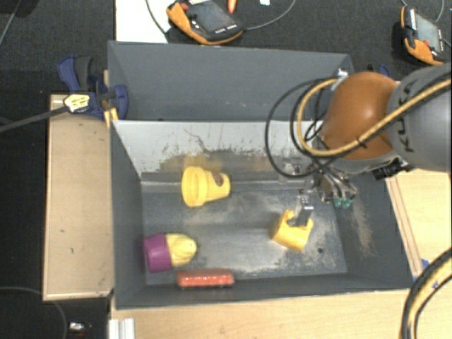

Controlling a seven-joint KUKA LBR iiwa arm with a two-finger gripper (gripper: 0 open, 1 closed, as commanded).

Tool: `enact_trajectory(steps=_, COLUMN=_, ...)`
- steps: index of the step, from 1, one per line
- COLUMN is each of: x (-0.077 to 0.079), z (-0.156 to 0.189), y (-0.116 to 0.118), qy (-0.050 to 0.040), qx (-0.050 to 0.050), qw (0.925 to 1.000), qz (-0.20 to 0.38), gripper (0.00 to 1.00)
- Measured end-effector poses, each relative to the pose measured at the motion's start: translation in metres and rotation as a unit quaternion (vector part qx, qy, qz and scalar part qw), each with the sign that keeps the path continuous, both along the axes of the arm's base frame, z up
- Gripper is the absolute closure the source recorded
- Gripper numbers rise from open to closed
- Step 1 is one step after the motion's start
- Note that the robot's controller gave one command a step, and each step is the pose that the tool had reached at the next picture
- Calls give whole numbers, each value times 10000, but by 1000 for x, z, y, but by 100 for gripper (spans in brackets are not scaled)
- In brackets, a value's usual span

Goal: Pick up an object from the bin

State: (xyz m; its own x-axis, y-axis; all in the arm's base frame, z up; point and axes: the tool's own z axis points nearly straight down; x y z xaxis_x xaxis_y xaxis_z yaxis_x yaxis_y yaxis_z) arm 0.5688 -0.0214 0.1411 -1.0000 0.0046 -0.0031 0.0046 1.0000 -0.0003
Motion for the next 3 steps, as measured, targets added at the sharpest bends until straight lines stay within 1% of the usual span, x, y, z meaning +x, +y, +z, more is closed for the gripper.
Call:
enact_trajectory(steps=1, x=0, z=0, y=0, qy=0, qx=0, qw=10000, qz=0, gripper=0)
enact_trajectory(steps=2, x=2, z=9, y=-3, qy=29, qx=9, qw=9996, qz=-292, gripper=0)
enact_trajectory(steps=3, x=2, z=33, y=-6, qy=-27, qx=9, qw=9911, qz=-1328, gripper=0)
